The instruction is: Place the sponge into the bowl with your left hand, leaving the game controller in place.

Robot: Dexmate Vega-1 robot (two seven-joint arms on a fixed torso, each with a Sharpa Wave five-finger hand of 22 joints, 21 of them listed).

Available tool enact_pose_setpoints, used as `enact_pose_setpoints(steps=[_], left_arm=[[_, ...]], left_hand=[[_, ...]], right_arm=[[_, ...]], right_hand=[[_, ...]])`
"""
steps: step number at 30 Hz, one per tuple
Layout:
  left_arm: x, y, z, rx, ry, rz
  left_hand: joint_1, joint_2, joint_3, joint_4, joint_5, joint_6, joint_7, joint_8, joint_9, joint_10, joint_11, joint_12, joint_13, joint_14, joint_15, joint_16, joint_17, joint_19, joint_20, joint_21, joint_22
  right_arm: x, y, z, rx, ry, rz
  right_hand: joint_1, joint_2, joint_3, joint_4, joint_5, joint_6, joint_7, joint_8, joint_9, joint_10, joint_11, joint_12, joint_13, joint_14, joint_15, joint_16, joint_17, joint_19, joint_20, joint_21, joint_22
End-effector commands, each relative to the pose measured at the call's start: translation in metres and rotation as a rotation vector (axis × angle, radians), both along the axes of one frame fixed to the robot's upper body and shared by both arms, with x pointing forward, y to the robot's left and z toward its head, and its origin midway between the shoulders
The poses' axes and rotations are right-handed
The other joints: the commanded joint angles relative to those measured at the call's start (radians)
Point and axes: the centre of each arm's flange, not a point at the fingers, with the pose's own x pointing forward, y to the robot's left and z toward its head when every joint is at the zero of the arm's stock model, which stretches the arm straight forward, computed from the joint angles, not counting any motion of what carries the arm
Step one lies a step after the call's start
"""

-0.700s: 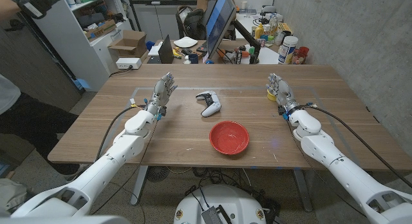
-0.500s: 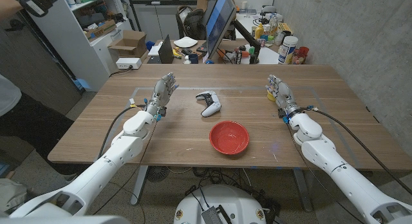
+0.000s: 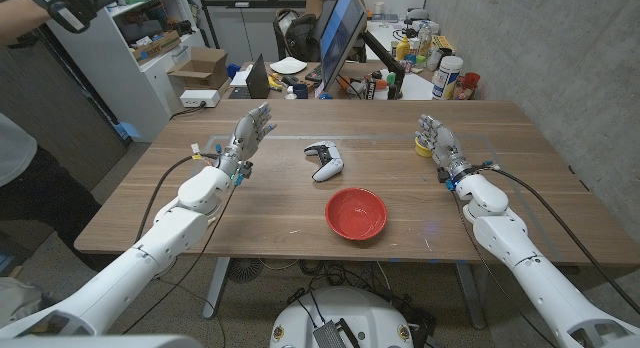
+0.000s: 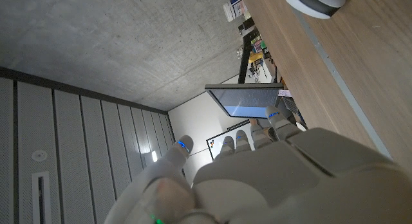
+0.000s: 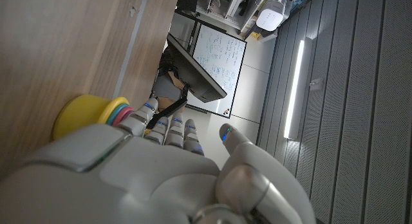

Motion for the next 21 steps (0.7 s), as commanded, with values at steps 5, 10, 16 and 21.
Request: enact_pose_setpoints(steps=[5, 10, 16, 21], left_arm=[[-0.055, -0.002, 0.035, 0.49, -0.09, 0.122], [-0.078, -0.006, 0.039, 0.572, -0.153, 0.143], [-0.1, -0.001, 0.045, 0.645, -0.202, 0.164], [-0.118, 0.009, 0.049, 0.668, -0.239, 0.188]], left_hand=[[0.02, 0.088, 0.005, -0.022, -0.001, 0.003, 0.006, 0.006, 0.003, 0.008, 0.0, 0.003, 0.005, 0.008, 0.002, 0.002, -0.001, 0.007, -0.006, 0.006, 0.001], [0.034, 0.088, 0.011, -0.038, -0.003, 0.002, 0.008, 0.005, 0.004, 0.01, 0.001, 0.002, 0.005, 0.011, 0.003, -0.003, -0.003, 0.011, -0.021, 0.005, 0.0], [0.048, 0.091, 0.018, -0.052, -0.004, 0.005, 0.008, 0.005, 0.004, 0.014, 0.0, 0.001, 0.005, 0.016, 0.002, -0.006, -0.004, 0.018, -0.033, 0.005, -0.001], [0.056, 0.093, 0.023, -0.06, -0.006, 0.002, 0.005, 0.004, 0.004, 0.013, 0.0, 0.0, 0.005, 0.016, 0.0, -0.009, -0.004, 0.017, -0.037, 0.003, -0.001]], right_arm=[[0.004, -0.016, -0.014, 0.035, 0.012, -0.012], [0.003, -0.012, -0.017, 0.036, 0.021, -0.019], [-0.001, -0.004, -0.017, 0.035, 0.015, -0.019], [-0.004, 0.001, -0.015, 0.034, 0.007, -0.027]], right_hand=[[0.004, 0.055, 0.004, 0.001, 0.005, 0.008, 0.0, 0.007, 0.002, 0.014, 0.001, 0.007, 0.004, -0.003, -0.004, 0.009, 0.004, 0.011, -0.074, 0.008, 0.004], [0.002, 0.055, 0.003, 0.002, 0.005, 0.008, 0.001, 0.007, 0.003, 0.014, 0.002, 0.007, 0.004, -0.003, -0.003, 0.009, 0.005, 0.011, -0.075, 0.008, 0.004], [0.001, 0.055, 0.002, 0.003, 0.005, 0.009, 0.0, 0.007, 0.003, 0.014, 0.002, 0.007, 0.004, -0.003, -0.003, 0.009, 0.005, 0.011, -0.075, 0.008, 0.004], [-0.001, 0.055, 0.001, 0.004, 0.005, 0.009, 0.001, 0.007, 0.003, 0.014, 0.002, 0.007, 0.004, -0.003, -0.003, 0.009, 0.005, 0.011, -0.075, 0.008, 0.004]])
